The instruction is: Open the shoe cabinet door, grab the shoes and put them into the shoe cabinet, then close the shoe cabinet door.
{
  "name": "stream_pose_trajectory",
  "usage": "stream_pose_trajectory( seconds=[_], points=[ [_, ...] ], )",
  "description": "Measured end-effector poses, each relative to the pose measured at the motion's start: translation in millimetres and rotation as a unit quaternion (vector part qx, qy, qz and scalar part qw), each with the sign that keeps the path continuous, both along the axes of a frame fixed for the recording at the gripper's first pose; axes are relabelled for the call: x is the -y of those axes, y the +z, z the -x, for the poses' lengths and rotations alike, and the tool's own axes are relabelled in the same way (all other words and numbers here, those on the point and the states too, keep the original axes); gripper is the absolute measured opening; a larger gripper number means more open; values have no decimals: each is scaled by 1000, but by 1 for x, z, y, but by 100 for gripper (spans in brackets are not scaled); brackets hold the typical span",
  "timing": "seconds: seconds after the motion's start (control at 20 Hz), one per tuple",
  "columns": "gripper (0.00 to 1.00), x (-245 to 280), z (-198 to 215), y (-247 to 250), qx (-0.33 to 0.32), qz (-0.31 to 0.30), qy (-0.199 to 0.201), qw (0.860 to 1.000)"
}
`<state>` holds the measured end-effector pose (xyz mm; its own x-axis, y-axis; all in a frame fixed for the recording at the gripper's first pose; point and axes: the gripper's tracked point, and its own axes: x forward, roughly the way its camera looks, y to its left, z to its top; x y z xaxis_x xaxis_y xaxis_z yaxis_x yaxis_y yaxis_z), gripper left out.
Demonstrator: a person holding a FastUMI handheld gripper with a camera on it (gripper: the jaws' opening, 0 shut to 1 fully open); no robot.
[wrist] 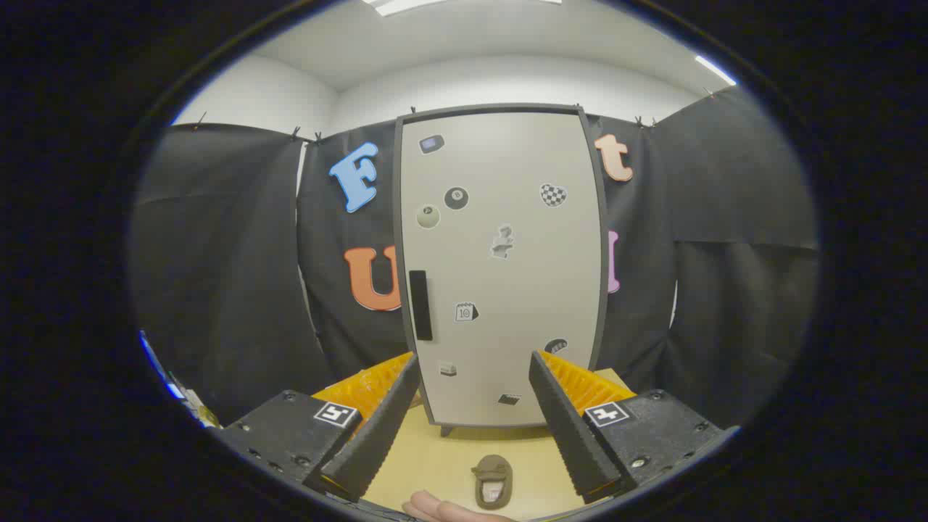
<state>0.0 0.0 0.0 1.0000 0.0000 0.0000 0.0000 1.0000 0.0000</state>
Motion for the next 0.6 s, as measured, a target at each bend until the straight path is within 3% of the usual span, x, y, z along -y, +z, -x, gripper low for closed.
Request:
stream_pose_trajectory(
  seconds=[0.6],
  points=[
    [99, -29, -13, 11, 12, 4, -38, 999]
  ],
)
